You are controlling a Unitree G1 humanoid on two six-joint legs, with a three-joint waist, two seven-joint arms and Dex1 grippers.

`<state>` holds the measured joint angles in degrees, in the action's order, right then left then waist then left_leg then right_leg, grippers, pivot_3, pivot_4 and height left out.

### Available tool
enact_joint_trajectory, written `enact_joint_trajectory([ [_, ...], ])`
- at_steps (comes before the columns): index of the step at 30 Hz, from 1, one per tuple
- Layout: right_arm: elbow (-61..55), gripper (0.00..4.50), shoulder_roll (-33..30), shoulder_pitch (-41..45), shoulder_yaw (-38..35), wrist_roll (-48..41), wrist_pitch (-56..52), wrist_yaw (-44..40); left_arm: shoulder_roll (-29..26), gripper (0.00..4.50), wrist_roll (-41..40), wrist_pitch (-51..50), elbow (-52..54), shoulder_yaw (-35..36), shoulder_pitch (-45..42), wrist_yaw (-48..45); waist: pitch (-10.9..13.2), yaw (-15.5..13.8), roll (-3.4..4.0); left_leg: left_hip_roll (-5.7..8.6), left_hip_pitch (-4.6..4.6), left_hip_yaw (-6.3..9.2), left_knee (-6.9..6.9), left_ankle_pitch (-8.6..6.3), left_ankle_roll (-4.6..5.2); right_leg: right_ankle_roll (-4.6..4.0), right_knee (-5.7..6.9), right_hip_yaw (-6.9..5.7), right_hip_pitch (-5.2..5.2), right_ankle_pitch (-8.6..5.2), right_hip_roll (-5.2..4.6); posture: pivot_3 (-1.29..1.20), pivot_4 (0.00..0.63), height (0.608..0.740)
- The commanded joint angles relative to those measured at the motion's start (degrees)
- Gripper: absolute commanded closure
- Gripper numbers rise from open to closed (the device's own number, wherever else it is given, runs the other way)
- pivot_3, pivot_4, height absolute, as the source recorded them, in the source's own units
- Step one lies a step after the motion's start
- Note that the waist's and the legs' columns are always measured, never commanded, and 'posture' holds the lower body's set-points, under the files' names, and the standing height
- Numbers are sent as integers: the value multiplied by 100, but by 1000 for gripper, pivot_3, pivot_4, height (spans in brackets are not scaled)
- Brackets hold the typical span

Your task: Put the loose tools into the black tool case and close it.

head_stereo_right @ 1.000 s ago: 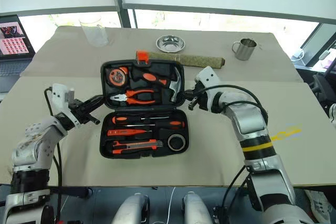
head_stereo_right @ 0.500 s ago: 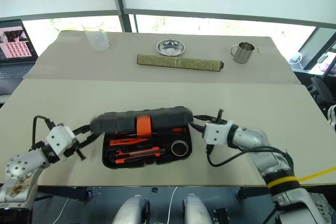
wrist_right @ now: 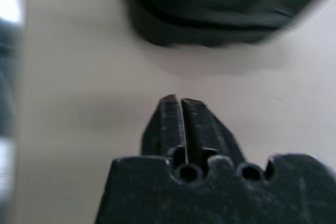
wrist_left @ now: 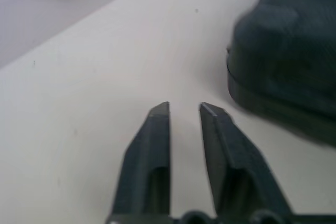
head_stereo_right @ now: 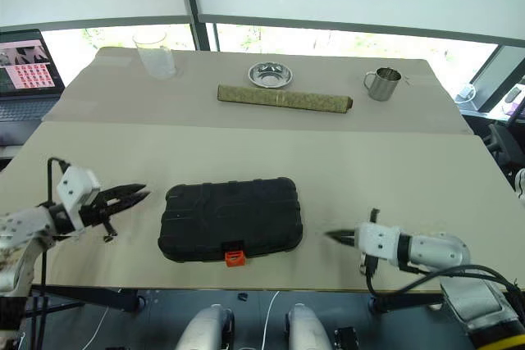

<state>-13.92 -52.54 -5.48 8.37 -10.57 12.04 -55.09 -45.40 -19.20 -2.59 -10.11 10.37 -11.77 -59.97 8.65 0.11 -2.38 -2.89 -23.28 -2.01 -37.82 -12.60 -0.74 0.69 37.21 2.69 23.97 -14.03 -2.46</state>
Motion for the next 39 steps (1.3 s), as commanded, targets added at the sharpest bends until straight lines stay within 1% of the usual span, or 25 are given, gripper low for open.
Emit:
enact_joint_trajectory([
  [1, -545, 4500, 228, 13, 234, 61, -530, 40, 40, 4444, 301, -98, -354, -415, -428, -117, -1, 45, 0, 0, 0, -3, 0, 0, 0, 0, 0, 5, 2, 0, -1, 0, 150, 740],
  [3, -569, 4500, 507, 283, 546, 348, -910, 149, 54, 4444, 521, -147, -638, -719, -694, -212, -1, 78, -1, 1, -4, -3, 0, 0, 0, 0, 1, 6, 8, 0, 3, 0, 150, 740],
  [6, -535, 4500, 841, 640, 802, 646, -1273, 262, 55, 4444, 675, -172, -874, -955, -877, -334, -1, 87, -1, 1, -7, -3, 0, 0, 0, -1, 4, 7, 14, 0, 6, 0, 150, 740],
  [10, -353, 4500, 1362, 1200, 978, 936, -1559, 487, 31, 4444, 682, -375, -912, -1039, -891, -449, -2, 78, -5, 0, -8, -1, 0, 0, 0, -1, 7, 6, 15, 0, 7, 0, 150, 740],
  [13, 98, 4500, 1759, 1770, 1004, 1140, -1593, 676, 11, 4444, 572, -547, -712, -895, -656, -419, -2, 83, -5, 0, -7, -3, -3, 0, 0, -1, 14, 8, 17, 0, 6, 0, 150, 740],
  [16, 582, 4500, 1997, 2203, 987, 1264, -1475, 771, -9, 4444, 445, -735, -475, -714, -417, -330, -2, 110, -5, 0, -4, -7, -4, 0, 0, -2, 25, 13, 22, 0, 6, 0, 150, 740],
  [21, 1879, 4500, 2380, 3163, 967, 1503, -969, 972, 96, 4444, -56, -1270, 399, 5, 342, 109, -1, 148, -5, -2, -5, -7, -3, 0, 0, -7, 43, 15, 30, -3, 5, 0, 150, 740],
  [22, 2043, 4500, 2398, 3272, 932, 1502, -918, 962, -35, 4444, -58, -1284, 516, 91, 506, 48, 0, 144, -4, -2, -3, -7, -3, 0, 0, -7, 44, 15, 31, -3, 5, 0, 150, 740],
  [24, 2103, 4500, 2374, 3300, 815, 1297, -974, 787, -134, 4444, -207, -1383, 604, 378, 604, 91, 0, 137, -5, -3, -4, -5, -3, 0, 0, -7, 45, 13, 31, -3, 5, 0, 150, 740],
  [26, 1943, 4500, 2275, 3177, 671, 1024, -1127, 556, -94, 4444, -578, -1693, 706, 707, 506, 190, 1, 77, -6, -2, -5, -2, -3, 0, 0, -8, 45, 10, 30, -3, 4, 0, 150, 740],
  [28, 1641, 4500, 2097, 2942, 566, 808, -1244, 300, -159, 4444, -872, -1962, 945, 797, 407, 40, 1, 36, -6, 0, -6, -1, -4, 0, 0, -7, 44, 7, 26, -3, -2, 0, 150, 740],
  [30, 1161, 4500, 1921, 2628, 479, 521, -1509, 68, -241, 4444, -1109, -2370, 1176, 741, 210, -41, 1, 12, -7, 5, -5, -1, -5, 0, 0, -6, 42, 7, 22, -4, -9, 0, 150, 740],
  [32, 607, 4500, 1816, 2311, 428, 288, -1809, -33, -301, 4444, -1256, -2686, 1379, 563, -33, -93, 1, -20, -7, 7, -7, -1, -5, 0, 0, -5, 41, 7, 20, -4, -9, 0, 150, 740],
  [35, -61, 4500, 1807, 1857, 432, 116, -2038, 18, -253, 4444, -1122, -2865, 1667, 34, -347, -116, 0, 10, -6, 6, -3, 0, -5, 0, 0, -4, 44, 7, 20, -5, -4, 0, 150, 740],
  [37, -221, 4500, 1932, 1692, 422, 82, -2146, 183, -111, 4444, -973, -2818, 1723, -380, -614, -134, 0, 54, -7, 4, 2, 2, -5, 0, 0, -5, 45, 7, 18, -5, 1, 0, 150, 740],
  [39, -186, 4500, 2026, 1669, 497, 228, -2079, 297, 71, 4444, -805, -2762, 1642, -761, -943, -102, 0, 73, -7, 4, 1, 0, -5, 0, 0, -5, 45, 11, 20, -5, 2, 0, 150, 740],
])
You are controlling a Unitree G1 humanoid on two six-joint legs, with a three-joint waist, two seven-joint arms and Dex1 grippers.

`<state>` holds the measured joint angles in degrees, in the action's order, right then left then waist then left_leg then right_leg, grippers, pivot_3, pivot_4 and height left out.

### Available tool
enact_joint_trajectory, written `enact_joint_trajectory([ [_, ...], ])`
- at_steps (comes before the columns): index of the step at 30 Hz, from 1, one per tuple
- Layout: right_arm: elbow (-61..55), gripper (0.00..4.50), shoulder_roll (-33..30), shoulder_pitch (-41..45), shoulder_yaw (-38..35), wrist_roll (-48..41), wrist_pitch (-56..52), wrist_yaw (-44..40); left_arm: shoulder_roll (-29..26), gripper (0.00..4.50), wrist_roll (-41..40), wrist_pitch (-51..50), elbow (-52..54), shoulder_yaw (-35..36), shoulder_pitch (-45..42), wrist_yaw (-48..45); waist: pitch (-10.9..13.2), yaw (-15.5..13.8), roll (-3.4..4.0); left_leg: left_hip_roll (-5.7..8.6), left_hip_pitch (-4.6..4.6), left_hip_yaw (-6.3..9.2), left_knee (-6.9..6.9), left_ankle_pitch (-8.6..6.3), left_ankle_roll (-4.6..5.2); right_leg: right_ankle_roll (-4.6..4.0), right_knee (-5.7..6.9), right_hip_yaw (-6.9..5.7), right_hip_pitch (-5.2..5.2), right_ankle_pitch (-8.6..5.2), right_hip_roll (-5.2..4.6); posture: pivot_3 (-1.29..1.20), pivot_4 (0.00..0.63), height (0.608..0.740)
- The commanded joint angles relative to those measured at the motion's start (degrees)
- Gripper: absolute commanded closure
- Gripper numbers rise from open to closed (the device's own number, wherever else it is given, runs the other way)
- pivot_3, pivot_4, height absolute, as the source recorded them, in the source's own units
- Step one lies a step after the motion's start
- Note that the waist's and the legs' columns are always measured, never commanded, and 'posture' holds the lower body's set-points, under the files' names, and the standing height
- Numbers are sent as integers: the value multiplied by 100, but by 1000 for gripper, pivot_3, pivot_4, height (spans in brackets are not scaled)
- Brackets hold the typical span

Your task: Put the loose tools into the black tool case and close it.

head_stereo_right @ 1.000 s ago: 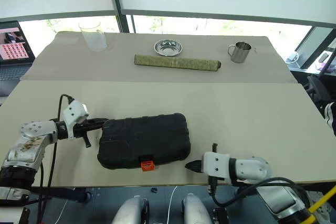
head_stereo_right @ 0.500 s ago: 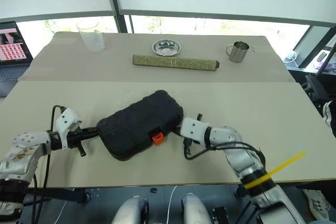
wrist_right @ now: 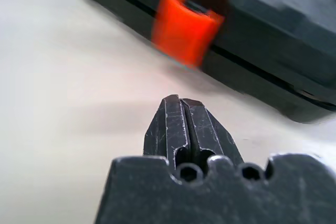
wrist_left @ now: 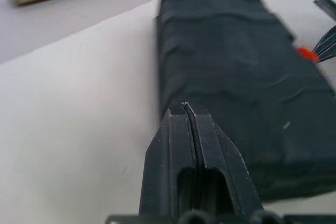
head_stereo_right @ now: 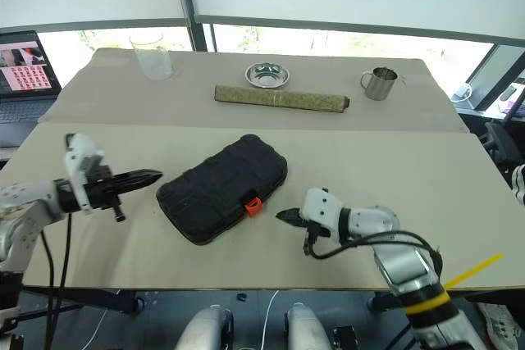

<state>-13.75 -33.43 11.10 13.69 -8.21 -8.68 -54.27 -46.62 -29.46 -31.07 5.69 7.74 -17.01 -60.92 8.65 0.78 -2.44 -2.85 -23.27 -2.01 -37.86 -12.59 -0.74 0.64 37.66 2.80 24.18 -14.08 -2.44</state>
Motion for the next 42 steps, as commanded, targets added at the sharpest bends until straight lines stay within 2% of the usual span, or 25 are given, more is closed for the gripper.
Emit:
enact_joint_trajectory([
  [1, -152, 4500, 161, 42, 25, 94, 86, 247, 294, 4444, 337, 135, -34, -687, -597, 6, 0, 7, -1, 0, -1, 0, 0, 0, 0, 0, 1, 0, 0, 0, 1, 0, 150, 740],
  [6, -17, 4500, 464, 320, 90, 316, 85, 571, 589, 4444, 629, 87, -405, -1105, -1006, 124, 0, 24, -1, 3, -3, 1, -1, 1, -1, 0, 0, 3, 3, 0, 3, 0, 150, 740],
  [18, 189, 4500, 735, 573, 293, 382, 235, 557, 822, 4444, 1119, -70, -786, -1491, -1006, 424, -2, 9, 0, 3, 7, 2, -1, 1, -1, 0, 1, 3, -7, 0, 2, 0, 150, 740],
  [33, 266, 4500, 867, 589, 554, 512, 184, 565, 802, 4444, 1118, -143, -644, -1515, -756, 484, -4, 20, 1, 3, 12, 3, -1, 1, -1, 0, 4, 3, -10, 0, 3, 0, 150, 740],
  [42, 325, 4500, 972, 832, 471, 513, 232, 620, 746, 4444, 1396, -90, -614, -1879, -603, 437, -10, 21, 2, 3, 19, 3, -1, 1, -1, 0, 6, 3, -15, -1, 3, 0, 150, 740],
])
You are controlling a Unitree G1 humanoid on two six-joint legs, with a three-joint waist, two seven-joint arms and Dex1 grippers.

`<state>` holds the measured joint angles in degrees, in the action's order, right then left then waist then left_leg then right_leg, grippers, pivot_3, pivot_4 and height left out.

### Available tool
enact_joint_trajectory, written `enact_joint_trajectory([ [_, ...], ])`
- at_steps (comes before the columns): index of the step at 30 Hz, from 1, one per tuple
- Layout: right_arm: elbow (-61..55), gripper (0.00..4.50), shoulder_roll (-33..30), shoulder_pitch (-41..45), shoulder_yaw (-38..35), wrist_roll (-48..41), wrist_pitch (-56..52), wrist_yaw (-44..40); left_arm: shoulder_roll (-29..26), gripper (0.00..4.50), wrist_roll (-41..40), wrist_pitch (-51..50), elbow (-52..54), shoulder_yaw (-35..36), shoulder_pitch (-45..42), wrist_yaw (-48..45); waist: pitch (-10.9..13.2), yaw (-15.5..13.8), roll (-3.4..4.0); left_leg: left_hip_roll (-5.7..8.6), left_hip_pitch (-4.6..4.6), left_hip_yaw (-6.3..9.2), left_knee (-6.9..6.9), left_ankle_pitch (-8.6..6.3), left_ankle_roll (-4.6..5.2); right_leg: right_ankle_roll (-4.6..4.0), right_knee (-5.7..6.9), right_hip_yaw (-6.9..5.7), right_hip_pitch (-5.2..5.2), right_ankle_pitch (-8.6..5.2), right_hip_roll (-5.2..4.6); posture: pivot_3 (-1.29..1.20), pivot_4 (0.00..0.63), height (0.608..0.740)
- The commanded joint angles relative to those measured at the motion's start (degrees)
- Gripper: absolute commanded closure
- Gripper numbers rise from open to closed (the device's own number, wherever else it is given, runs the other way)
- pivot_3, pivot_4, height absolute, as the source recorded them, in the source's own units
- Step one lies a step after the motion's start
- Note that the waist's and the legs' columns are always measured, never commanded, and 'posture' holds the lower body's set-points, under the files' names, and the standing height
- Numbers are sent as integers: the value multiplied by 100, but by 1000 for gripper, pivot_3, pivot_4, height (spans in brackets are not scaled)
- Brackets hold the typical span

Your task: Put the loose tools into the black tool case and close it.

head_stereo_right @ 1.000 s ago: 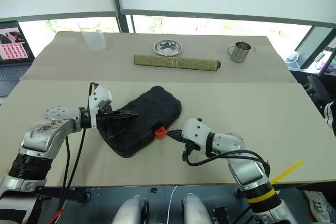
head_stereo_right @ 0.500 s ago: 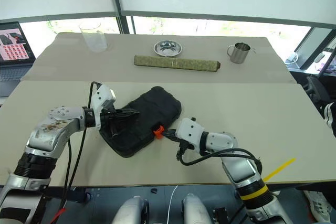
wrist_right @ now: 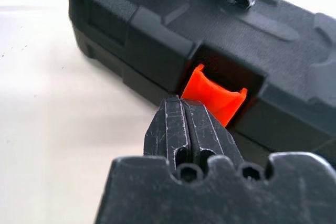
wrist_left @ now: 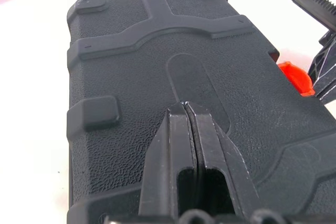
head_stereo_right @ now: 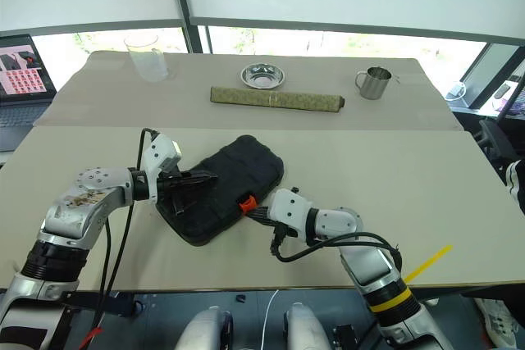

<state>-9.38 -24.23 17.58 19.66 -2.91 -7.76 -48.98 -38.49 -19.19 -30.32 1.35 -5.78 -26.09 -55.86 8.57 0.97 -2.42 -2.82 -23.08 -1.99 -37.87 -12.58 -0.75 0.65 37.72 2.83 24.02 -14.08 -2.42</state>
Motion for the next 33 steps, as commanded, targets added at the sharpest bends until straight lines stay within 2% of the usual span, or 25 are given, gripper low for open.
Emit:
enact_joint_trajectory([
  [1, -117, 4500, 57, 205, -134, -22, 129, 97, -84, 4444, 407, -149, -169, -563, 324, -83, -3, 3, 0, 0, 2, 0, 0, 0, 0, 0, 0, 0, -1, 0, 0, 0, 150, 740],
  [7, 125, 4500, -1, 288, -89, 149, 46, 165, -51, 4444, 470, -187, -79, -602, 472, -60, -18, 1, 9, 0, 27, -2, 0, 0, 0, 10, 2, 3, -24, -8, 1, 0, 150, 740],
  [11, 204, 4500, -155, 253, 65, 230, -19, -57, -43, 4444, 462, -242, -29, -592, 514, -14, -21, -1, 9, -1, 99, -5, 8, -2, -1, 36, -12, 3, -100, -32, -1, 0, 150, 740],
  [23, 493, 4500, 100, 553, 117, 398, 37, 88, -25, 4444, 440, -456, 17, -646, 520, 70, -34, 7, 25, -2, 102, -6, 10, -2, 0, 36, -10, 6, -99, -39, -1, 0, 150, 740],
  [33, 1078, 4500, 356, 905, 7, 509, 290, 301, -30, 4444, 407, -946, 54, -956, 700, -83, -37, 24, 30, -3, 104, -7, 12, -2, 0, 35, -9, 10, -97, -41, 2, 0, 150, 740],
])
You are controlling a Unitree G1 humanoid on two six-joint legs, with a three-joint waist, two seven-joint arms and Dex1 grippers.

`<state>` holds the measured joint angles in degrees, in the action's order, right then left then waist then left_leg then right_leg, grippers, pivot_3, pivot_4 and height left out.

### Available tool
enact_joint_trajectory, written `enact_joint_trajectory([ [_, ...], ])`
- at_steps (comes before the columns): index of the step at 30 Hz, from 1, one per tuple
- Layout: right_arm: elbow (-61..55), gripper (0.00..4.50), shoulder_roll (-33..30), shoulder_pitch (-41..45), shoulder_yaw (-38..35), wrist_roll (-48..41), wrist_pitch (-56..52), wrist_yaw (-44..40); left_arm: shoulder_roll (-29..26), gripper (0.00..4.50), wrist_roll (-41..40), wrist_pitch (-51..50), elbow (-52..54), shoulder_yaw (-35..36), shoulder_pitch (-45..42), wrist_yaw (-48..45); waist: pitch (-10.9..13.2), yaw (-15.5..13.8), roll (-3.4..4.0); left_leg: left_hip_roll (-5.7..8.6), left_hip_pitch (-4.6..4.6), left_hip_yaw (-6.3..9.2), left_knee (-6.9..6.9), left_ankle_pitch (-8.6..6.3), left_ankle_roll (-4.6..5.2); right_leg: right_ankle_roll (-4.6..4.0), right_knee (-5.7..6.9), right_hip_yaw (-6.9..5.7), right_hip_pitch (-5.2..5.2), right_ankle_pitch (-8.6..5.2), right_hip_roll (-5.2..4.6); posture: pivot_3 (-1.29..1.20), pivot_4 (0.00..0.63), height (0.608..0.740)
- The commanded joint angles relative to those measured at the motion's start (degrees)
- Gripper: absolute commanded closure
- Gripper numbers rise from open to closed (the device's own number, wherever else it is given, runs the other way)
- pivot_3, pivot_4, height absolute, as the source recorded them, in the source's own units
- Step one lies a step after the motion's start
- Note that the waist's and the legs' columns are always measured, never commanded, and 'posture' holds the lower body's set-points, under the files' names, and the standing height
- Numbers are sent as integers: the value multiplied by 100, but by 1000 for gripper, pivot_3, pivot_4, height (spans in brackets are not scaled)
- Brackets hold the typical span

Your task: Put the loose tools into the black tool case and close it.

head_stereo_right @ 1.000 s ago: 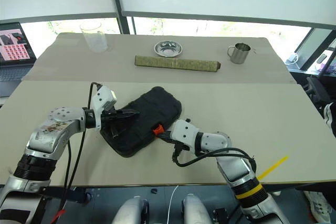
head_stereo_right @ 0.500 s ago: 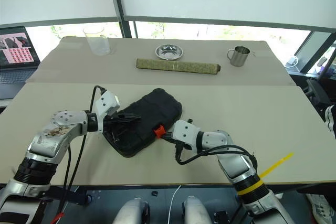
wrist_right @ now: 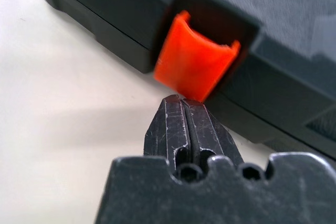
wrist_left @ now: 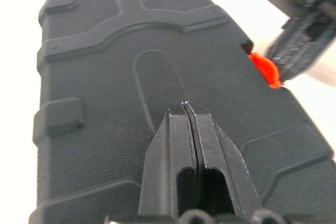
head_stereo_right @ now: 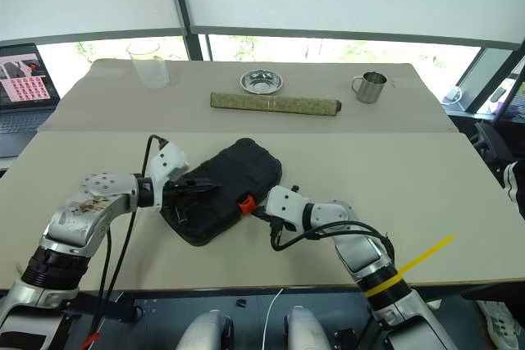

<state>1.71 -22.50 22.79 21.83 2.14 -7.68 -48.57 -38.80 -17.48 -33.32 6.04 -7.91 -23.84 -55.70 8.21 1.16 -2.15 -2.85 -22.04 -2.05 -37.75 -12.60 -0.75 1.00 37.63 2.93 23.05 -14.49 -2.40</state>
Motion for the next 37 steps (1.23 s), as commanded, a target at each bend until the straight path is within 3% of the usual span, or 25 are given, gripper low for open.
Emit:
enact_joint_trajectory([
  [1, 26, 4500, 243, 432, -198, 13, 291, 290, -4, 4444, 250, -641, -406, -771, 520, -102, -3, 6, 5, 0, 2, 0, 0, 0, 0, 0, 0, 1, -1, 0, 0, 0, 150, 740],
  [11, -282, 4500, 275, 333, -227, -149, 173, -5, -47, 4444, 231, -624, -232, -680, 929, 70, -33, 59, 43, 1, 9, -3, 16, 0, 0, 3, -3, 13, -1, -4, 1, 0, 150, 740],
  [15, -465, 4500, 0, 148, -429, -435, 224, -312, 70, 4444, 110, -156, -255, -192, 1105, 256, -46, 89, 54, 3, 30, -19, 44, 0, 0, 5, -12, 36, -3, -5, 0, 0, 150, 740],
  [19, -1017, 3313, -584, -373, -1160, -1404, -80, -931, -79, 3325, -362, 723, 498, 1041, 1631, 150, -46, 164, 56, 2, 53, -31, 88, 0, 0, 7, -22, 64, 0, -8, 7, 0, 150, 740],
  [25, -935, 1239, -1446, -923, -1668, -1536, 488, -1360, -128, 1098, -782, 1624, 749, 2636, 2834, 85, -31, 149, 41, -3, 13, -50, 113, -13, 6, 4, -60, 69, 35, -8, 5, 0, 150, 740],
  [28, -462, 248, -1656, -1029, -2030, -1590, 1136, -1463, -199, 56, -548, 2385, 453, 3347, 3702, -55, -22, 152, 30, -2, 6, -60, 113, -13, 6, 4, -62, 73, 45, -9, 0, 0, 150, 740],
  [31, 108, 65, -1844, -1129, -2178, -1637, 1803, -1801, -171, 0, -373, 3021, -75, 3792, 4226, -22, -7, 127, 17, 2, 3, -79, 113, -14, 7, 6, -75, 78, 50, -11, -10, 0, 150, 740],
  [34, 533, 65, -1741, -1040, -2380, -1960, 2115, -2023, -91, 0, -251, 3399, -261, 3845, 4381, 118, 24, 56, -43, -2, -13, -86, 112, -13, 7, 5, -77, 73, 65, -11, -10, 0, 150, 740],
  [37, 800, 65, -1658, -852, -2495, -2078, 2104, -1993, 54, 0, -196, 3601, -178, 3762, 4386, 283, 27, 0, -48, -9, -41, -98, 97, -13, 7, 3, -75, 81, 97, 1, -18, 0, 150, 740],
])
